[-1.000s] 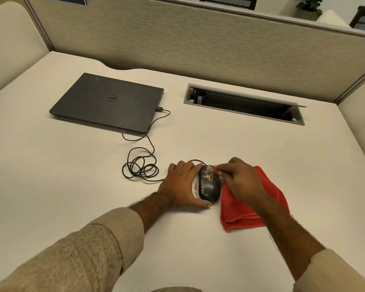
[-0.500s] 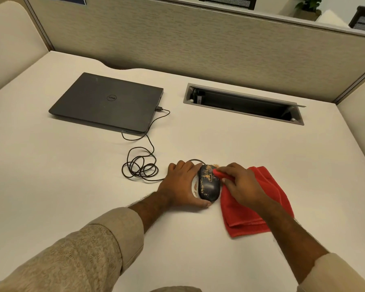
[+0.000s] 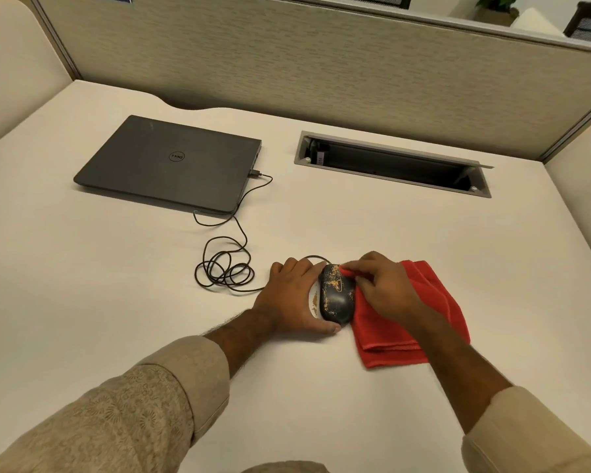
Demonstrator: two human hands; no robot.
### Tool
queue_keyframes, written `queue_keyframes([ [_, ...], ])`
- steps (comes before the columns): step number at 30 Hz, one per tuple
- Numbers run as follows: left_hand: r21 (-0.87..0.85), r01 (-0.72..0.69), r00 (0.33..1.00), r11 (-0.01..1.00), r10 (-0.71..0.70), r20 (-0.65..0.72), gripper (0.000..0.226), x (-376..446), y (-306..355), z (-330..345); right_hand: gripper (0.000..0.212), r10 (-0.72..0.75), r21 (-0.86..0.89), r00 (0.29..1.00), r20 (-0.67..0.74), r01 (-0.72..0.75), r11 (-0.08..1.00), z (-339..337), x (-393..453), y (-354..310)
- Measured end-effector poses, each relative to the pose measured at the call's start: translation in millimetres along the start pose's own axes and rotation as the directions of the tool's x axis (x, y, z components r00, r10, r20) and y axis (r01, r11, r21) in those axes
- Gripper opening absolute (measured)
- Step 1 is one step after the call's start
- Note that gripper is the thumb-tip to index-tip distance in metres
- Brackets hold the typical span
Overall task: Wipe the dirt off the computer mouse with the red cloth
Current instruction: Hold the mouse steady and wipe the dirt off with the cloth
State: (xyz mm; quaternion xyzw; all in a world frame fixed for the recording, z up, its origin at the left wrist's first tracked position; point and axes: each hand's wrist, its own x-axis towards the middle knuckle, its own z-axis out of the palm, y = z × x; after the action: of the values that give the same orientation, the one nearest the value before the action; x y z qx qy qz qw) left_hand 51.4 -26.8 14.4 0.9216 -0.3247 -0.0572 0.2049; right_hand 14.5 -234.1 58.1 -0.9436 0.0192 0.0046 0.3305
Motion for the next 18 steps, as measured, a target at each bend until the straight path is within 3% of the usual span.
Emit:
queue_keyframes([
  [4,-0.004,-0.002,1.000,1.000,0.002,0.005,0.115,0.8,-1.1,1.6,0.036,-0.003,0.096,1.000,-0.011,0.004,0.995,-8.6,-4.0,2.4],
  [8,-0.013,-0.009,1.000,1.000,0.009,-0.002,0.114,0.6,-1.6,2.2,0.036,0.010,0.064,0.996,-0.085,-0.005,0.998,-7.8,-1.9,3.0],
  [13,-0.008,-0.003,1.000,1.000,0.003,0.010,0.115,0.2,-0.6,0.0,0.034,-0.031,0.040,0.999,-0.014,0.031,0.999,2.3,-5.3,1.8],
  [18,-0.002,-0.007,1.000,1.000,0.007,0.008,0.115,0.3,-0.7,-0.3,0.033,-0.008,0.081,0.994,-0.107,0.017,0.997,-1.3,-4.5,0.5],
])
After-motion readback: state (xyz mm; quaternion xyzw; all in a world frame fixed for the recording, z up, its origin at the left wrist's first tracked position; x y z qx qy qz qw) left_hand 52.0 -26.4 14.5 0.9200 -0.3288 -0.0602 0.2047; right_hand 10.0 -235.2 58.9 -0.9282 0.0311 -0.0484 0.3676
